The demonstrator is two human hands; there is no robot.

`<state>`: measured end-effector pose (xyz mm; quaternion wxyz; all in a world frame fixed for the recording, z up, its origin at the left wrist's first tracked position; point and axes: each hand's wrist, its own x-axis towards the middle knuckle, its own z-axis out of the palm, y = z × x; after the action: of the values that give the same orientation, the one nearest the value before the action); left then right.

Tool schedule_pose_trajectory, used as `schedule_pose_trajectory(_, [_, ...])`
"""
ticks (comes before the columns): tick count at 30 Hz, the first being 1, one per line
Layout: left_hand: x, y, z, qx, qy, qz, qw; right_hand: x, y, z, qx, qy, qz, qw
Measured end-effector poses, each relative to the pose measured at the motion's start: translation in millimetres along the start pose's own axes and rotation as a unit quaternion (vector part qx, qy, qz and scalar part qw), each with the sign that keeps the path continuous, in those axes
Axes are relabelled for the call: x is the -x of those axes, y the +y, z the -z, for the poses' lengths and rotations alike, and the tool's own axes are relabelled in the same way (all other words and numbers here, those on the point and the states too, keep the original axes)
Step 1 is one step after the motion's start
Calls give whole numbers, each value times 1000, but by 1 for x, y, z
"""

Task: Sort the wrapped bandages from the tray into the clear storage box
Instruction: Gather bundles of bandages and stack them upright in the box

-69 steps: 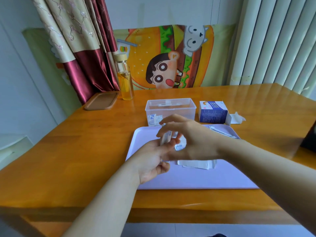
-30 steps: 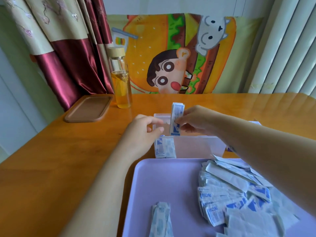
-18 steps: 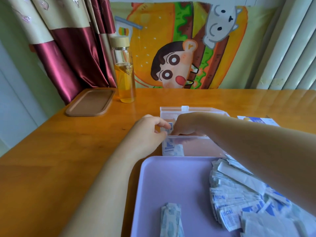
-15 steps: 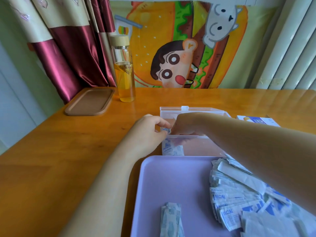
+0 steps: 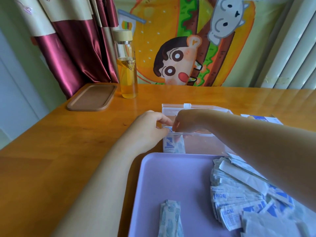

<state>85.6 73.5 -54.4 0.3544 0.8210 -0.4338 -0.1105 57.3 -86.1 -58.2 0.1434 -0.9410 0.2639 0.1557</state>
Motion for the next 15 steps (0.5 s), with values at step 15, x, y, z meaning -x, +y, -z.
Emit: schedule_pose_trajectory(15, [1, 24, -19, -142, 103, -47, 983, 116, 53, -2, -81, 318, 206, 922])
